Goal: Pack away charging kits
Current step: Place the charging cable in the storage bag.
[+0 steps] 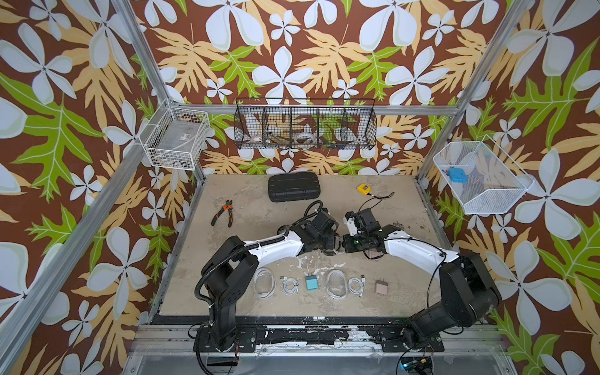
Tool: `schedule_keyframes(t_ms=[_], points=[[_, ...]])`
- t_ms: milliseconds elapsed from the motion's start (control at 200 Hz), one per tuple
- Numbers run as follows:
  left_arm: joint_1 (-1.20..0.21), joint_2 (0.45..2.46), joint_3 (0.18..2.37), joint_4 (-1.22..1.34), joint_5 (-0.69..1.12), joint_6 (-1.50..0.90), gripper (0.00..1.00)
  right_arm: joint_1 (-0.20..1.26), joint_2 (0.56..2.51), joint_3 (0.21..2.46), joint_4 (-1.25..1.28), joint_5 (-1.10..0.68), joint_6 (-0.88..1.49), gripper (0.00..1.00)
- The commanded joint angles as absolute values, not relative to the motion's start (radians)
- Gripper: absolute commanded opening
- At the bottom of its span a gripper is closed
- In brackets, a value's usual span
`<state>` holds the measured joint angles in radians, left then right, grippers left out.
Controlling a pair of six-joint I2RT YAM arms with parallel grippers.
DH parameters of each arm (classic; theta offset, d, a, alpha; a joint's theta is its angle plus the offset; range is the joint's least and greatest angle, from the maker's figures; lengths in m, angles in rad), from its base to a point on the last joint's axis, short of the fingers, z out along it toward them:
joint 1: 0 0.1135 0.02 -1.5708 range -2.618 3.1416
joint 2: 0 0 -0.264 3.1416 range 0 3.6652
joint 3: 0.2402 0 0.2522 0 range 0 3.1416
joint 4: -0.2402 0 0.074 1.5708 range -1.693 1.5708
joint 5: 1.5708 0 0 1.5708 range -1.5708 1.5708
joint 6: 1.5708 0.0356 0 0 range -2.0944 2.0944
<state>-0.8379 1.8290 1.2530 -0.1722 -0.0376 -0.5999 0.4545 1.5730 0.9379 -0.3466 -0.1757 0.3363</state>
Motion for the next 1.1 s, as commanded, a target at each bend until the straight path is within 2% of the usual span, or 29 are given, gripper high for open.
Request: schedule_keyframes(t_ms=[0, 280, 465, 896, 1091], points=[[-0.838, 1.803, 1.236, -0.163, -0.051, -0.614, 0.00, 0.458, 1.595, 0.932, -0.326, -0.136, 0.326, 0.08], [-0.836, 1.744, 1.081, 0.037, 0.064, -0.669, 0.00, 0.460, 1.643, 0.978, -0.316, -0.180, 0.327, 0.08], [-0.839, 1.742, 0.997, 0.163, 0.067, -0.714, 0.00, 0.466, 1.732, 1.079, -0.358, -0.261, 0.312, 0.08], [-0.837, 1.789, 1.007, 0.253, 0.058, -0.761, 0.00, 0.511, 1.704, 1.094, -0.405, -0.214, 0.311, 0.08], [-0.837, 1.799, 1.016, 0.250, 0.068, -0.772, 0.00, 0.513, 1.752, 1.076, -0.353, -0.183, 0.322, 0.08]])
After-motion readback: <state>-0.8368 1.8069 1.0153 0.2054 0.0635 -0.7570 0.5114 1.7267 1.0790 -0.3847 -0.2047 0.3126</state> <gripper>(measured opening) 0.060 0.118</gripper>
